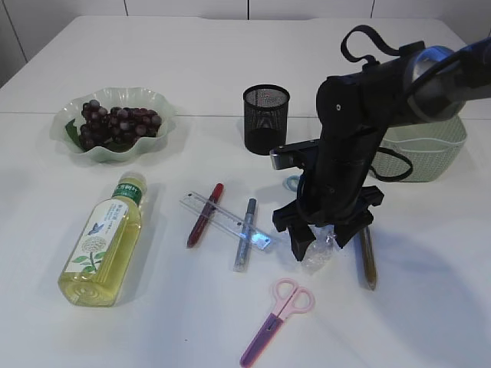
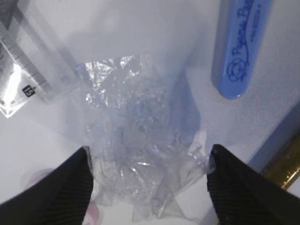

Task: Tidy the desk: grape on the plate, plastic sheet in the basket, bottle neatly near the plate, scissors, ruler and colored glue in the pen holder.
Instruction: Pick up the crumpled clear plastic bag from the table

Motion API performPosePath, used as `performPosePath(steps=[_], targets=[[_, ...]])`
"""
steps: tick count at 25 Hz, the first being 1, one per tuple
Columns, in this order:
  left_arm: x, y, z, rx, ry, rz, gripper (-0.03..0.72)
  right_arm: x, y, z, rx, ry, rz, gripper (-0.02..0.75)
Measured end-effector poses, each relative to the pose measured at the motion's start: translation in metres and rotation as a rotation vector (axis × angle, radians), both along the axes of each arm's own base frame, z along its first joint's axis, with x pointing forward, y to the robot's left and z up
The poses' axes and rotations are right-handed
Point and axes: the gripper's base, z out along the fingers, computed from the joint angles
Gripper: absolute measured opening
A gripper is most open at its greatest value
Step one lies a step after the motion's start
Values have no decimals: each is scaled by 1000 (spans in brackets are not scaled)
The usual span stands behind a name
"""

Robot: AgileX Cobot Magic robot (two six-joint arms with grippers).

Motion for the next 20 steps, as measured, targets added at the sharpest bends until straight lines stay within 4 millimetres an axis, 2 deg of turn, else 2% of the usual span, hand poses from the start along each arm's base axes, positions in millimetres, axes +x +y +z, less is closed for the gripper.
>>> performPosePath(steps=[4,6,8,14,17,20], targets=[[0,-1,0,-7,1,-3,435,0,0,0,0,0,1,580],[0,-1,0,-14,2,-6,435,0,0,0,2,-4,0,544],[0,-2,0,-22,3,-9,435,1,0,0,3,-8,0,475],[-4,-2,3,-32,-6,-13,435,0,0,1,0,7,0,192],[-6,-2,4,-33,-11,-13,435,-3,-1,1,-15,44,2,126],[-6,-2,4,-34,-11,-14,435,-7,-1,2,-18,84,-2,111]])
